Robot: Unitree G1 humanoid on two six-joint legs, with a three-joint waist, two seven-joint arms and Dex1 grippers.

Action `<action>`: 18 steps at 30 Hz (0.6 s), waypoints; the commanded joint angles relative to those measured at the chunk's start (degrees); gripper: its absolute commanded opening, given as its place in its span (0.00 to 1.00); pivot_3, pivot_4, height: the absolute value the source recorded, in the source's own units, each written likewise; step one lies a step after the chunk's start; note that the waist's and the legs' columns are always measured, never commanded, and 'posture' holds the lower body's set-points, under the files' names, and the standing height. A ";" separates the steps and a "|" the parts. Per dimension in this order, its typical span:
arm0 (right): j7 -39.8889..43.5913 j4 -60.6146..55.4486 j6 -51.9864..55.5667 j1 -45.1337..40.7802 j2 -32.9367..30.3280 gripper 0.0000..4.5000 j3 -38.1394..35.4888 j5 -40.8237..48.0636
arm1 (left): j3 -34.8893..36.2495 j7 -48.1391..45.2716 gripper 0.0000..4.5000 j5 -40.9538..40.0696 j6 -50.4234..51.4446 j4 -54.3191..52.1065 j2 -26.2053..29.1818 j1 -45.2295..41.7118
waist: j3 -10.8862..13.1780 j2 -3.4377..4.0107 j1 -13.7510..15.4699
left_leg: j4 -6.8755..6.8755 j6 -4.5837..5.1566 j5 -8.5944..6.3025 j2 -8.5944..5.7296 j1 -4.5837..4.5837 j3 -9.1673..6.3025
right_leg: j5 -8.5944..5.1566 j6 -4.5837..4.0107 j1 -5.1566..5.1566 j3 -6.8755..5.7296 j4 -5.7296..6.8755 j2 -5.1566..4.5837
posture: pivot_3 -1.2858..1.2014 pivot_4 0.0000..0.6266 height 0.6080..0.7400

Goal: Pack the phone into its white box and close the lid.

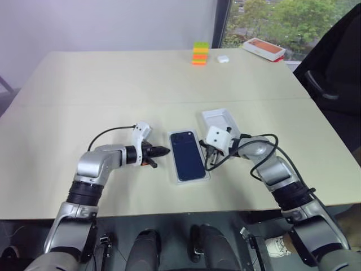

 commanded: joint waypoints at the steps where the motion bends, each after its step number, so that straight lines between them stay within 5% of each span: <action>1: 0.95 -2.29 -1.39 -0.16 0.69 0.00 0.94 0.24 | 0.24 -0.23 0.01 0.19 -2.21 -0.90 0.11 -0.68 | 0.00 0.00 0.00 | 0.00 0.00 0.00 0.00 0.00 0.00 | 0.00 0.00 0.00 0.00 0.00 0.00 | 0.52 0.24 1.00; 18: 4.20 -4.61 -1.09 0.86 -0.91 0.00 1.13 -0.06 | 1.45 2.36 0.01 0.67 -4.31 1.48 -0.93 -0.90 | 0.00 0.00 0.06 | 0.00 0.00 0.00 0.01 0.00 0.00 | 0.00 0.00 0.00 0.00 0.00 0.00 | 0.52 0.24 1.00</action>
